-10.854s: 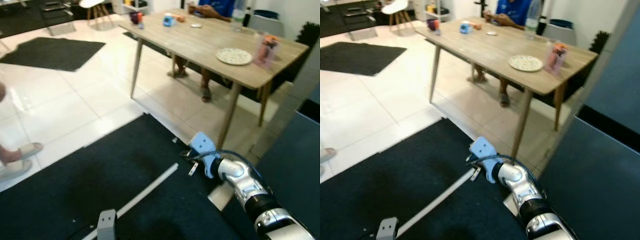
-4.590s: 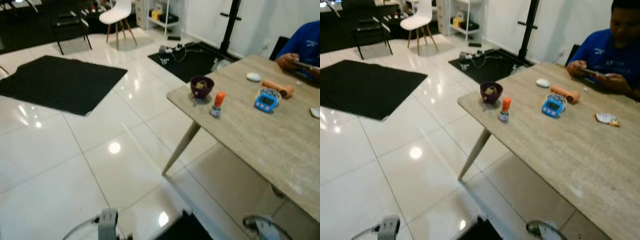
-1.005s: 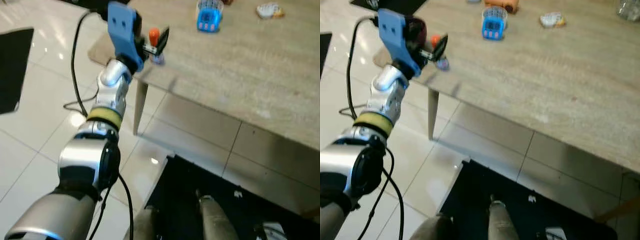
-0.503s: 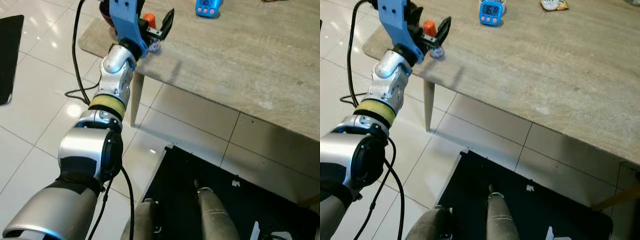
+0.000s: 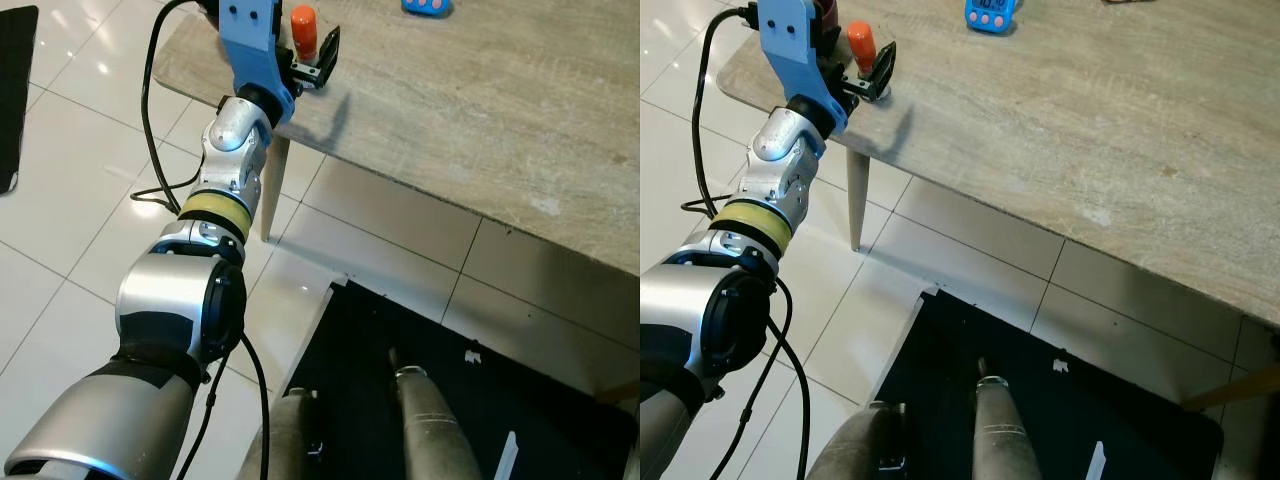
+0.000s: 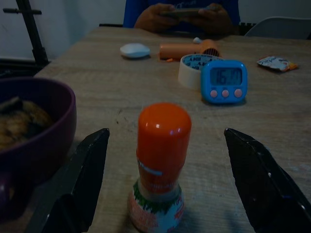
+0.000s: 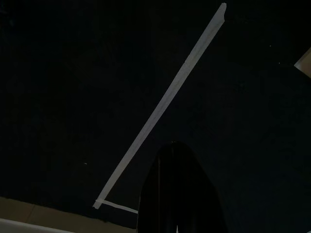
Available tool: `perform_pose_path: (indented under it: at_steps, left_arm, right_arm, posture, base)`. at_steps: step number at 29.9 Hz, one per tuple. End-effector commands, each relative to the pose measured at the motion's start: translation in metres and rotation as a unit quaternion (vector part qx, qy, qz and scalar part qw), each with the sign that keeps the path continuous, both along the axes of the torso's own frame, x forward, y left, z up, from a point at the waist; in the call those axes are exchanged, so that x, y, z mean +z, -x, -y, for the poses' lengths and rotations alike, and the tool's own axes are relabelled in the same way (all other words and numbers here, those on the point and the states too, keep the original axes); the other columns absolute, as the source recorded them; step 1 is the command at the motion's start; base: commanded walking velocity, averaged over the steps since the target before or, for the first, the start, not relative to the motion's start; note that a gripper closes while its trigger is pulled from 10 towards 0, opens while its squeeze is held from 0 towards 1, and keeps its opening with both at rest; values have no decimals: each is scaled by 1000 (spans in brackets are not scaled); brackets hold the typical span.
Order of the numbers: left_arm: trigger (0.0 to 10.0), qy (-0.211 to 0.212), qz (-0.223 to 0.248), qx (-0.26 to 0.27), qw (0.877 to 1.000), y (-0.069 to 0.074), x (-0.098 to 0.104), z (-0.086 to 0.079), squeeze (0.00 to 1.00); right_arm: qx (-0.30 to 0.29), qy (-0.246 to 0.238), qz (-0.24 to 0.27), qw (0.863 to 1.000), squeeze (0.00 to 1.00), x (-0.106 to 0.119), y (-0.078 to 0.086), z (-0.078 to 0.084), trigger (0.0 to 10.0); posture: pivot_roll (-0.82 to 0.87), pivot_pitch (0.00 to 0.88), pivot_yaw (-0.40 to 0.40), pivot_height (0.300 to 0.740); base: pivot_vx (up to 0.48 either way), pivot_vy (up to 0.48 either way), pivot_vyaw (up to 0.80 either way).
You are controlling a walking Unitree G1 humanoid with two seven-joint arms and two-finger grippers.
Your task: Restocking fridge
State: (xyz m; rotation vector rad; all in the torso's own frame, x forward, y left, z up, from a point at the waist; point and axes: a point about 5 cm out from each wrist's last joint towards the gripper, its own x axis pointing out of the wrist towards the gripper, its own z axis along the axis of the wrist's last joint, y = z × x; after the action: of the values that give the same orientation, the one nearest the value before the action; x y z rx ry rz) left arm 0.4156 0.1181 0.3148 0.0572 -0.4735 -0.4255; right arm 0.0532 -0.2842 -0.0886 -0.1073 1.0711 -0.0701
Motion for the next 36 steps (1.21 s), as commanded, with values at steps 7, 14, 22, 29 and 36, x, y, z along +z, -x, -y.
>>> perform_pose_path:
  at_steps: [7,14,22,29,36]
  left_arm:
    - [0,7,-13,-20,1000,-1,-2,5,0]
    - [0,7,-12,-26,1000,0,0,7,0]
    - [0,7,-8,-29,1000,0,1,7,0]
    - [0,14,-1,-53,998,2,0,9,0]
    - [1765,34,41,-178,983,14,4,27,0]
  right_arm:
    - [-22,0,-16,1000,0,-1,22,3,10000]
    - [-29,2,-10,1000,0,0,21,4,10000]
    - [-31,1,-8,999,0,-1,17,4,10000]
    - [-34,3,-4,999,0,-1,8,4,10000]
    - [-27,-3,17,999,0,1,-36,-4,10000]
  posture:
    - [-207,524,47,740]
    - [-206,524,58,740]
    - [-209,501,56,740]
    - [-201,452,58,740]
    - [-155,303,43,740]
  base:
    - [0,0,0]
    - [0,0,0]
    - [0,0,0]
    - [0,0,0]
    - [0,0,0]
